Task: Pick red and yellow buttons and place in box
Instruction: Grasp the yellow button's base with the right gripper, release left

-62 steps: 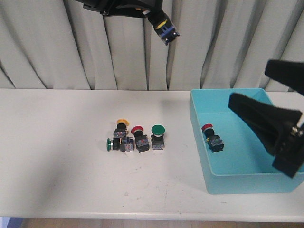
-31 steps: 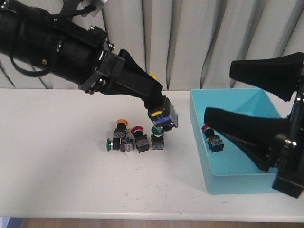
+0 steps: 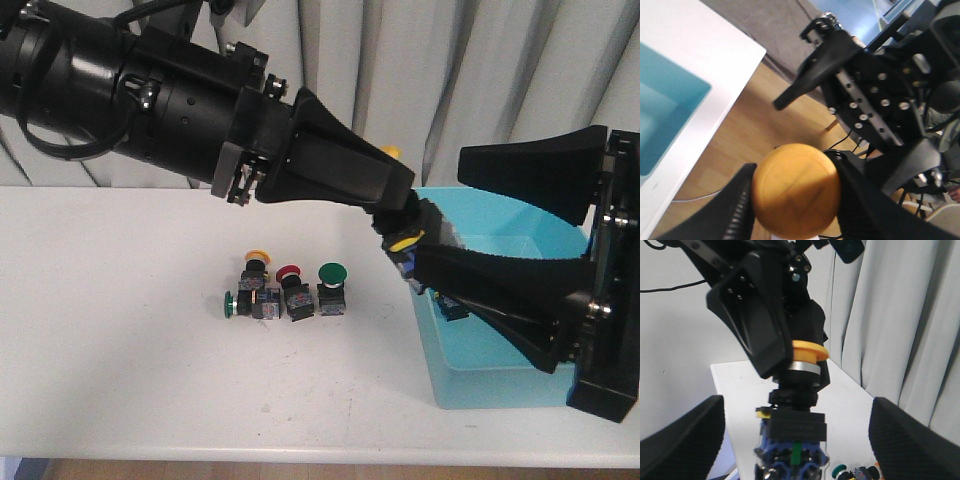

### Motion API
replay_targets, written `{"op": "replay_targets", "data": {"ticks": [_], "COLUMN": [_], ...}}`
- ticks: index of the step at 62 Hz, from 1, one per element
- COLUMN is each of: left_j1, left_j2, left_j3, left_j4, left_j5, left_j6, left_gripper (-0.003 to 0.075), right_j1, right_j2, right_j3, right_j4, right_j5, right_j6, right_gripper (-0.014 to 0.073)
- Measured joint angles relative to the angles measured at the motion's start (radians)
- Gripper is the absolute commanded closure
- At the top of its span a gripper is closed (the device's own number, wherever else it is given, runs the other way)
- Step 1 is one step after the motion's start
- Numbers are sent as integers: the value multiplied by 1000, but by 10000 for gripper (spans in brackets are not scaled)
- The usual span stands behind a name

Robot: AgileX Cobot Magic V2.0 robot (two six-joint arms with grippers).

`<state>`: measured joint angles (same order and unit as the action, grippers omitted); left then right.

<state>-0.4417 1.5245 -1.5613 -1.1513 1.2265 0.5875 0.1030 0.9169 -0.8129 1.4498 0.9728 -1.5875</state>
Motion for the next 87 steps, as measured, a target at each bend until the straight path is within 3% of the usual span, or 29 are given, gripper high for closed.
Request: {"op": "replay_targets", "data": {"ticks": [16, 23, 30, 45, 49, 60, 79, 87], "left_j1": [-21, -21, -21, -21, -21, -21, -21, -21], "left_j2": [0, 0, 0, 0, 0, 0, -1, -1], "left_j3": [0, 0, 0, 0, 0, 0, 0, 0], "left_j4": [-72, -85, -87, -90, -90, -82, -51, -33], "left_j5": [-6, -10, -15, -34, -34, -34, -34, -32], "left_j6": [34, 41, 43, 49, 50, 50, 46, 43], "left_gripper": [728, 728, 728, 724, 714, 614, 283, 215], "right_j1": [0, 0, 0, 0, 0, 0, 0, 0], "right_j2": [20, 23, 23, 23, 23, 23, 23, 23], "right_j3": [0, 0, 0, 0, 0, 0, 0, 0], "right_j4": [0, 0, 0, 0, 0, -2, -16, -9], "right_j5": [1, 1, 4, 16, 16, 16, 15, -1], "right_j6": [14, 26, 40, 46, 47, 47, 47, 47], "right_gripper": [32, 85, 209, 602, 608, 603, 604, 604]}}
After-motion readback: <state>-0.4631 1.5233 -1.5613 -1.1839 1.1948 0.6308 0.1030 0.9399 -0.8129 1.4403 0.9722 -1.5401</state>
